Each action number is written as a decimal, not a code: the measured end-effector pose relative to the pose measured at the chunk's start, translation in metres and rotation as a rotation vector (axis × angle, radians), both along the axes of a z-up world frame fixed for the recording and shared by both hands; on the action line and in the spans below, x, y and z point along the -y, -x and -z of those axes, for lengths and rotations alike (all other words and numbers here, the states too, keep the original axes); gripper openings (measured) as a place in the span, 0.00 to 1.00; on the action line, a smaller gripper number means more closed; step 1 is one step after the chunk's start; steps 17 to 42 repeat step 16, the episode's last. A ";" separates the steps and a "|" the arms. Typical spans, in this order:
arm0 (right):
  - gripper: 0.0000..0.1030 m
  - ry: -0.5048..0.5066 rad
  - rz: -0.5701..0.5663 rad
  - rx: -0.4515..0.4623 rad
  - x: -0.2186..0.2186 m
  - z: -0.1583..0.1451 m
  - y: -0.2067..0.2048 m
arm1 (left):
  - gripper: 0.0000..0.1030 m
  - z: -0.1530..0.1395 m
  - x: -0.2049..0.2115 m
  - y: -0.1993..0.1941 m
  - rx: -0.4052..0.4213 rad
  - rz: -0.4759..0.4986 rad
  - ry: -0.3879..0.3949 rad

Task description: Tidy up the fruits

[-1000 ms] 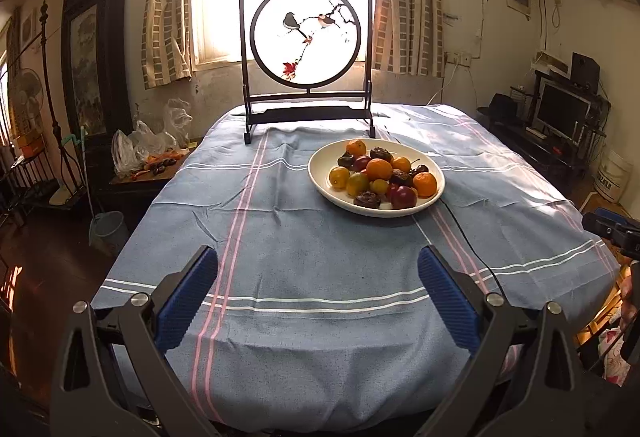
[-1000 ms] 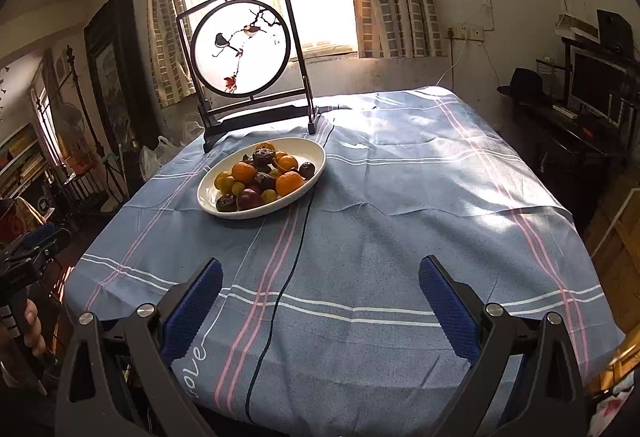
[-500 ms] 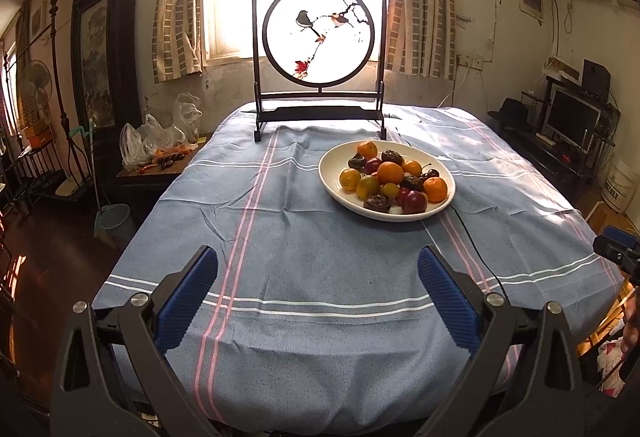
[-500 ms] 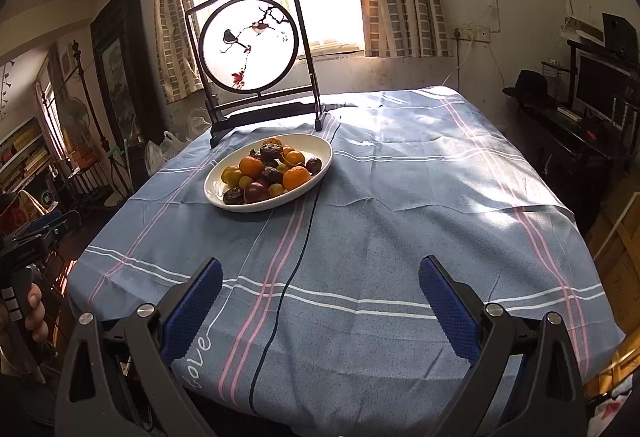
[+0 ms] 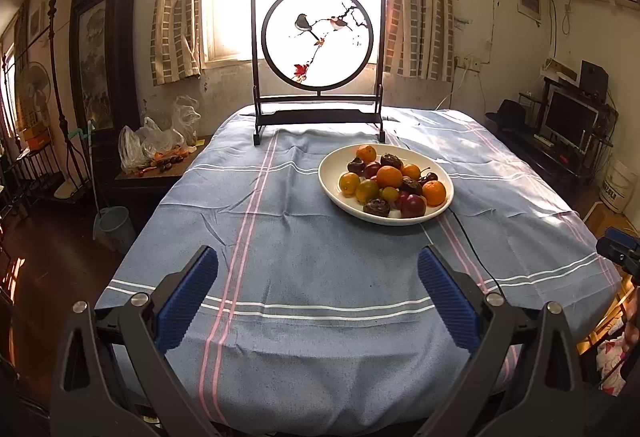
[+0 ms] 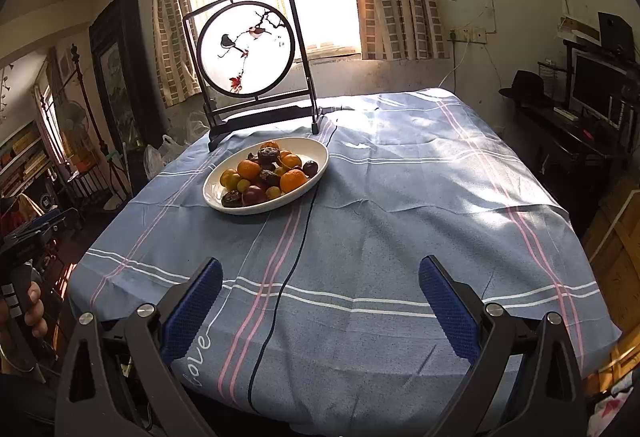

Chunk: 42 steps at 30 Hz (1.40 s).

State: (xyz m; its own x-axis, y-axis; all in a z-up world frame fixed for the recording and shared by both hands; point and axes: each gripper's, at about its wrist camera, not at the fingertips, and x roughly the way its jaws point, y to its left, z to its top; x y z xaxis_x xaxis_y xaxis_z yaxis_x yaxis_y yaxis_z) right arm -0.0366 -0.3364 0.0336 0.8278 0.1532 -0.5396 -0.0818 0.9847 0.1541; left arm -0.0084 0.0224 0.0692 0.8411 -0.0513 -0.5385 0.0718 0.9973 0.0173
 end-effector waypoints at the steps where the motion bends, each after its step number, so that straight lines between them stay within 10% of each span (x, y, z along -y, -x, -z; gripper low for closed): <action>1: 0.96 -0.001 0.000 -0.001 0.000 0.000 0.000 | 0.95 0.000 0.001 0.000 0.004 -0.008 -0.013; 42: 0.96 -0.014 0.016 -0.006 0.007 0.001 0.001 | 0.95 0.001 -0.005 0.000 -0.009 -0.025 0.001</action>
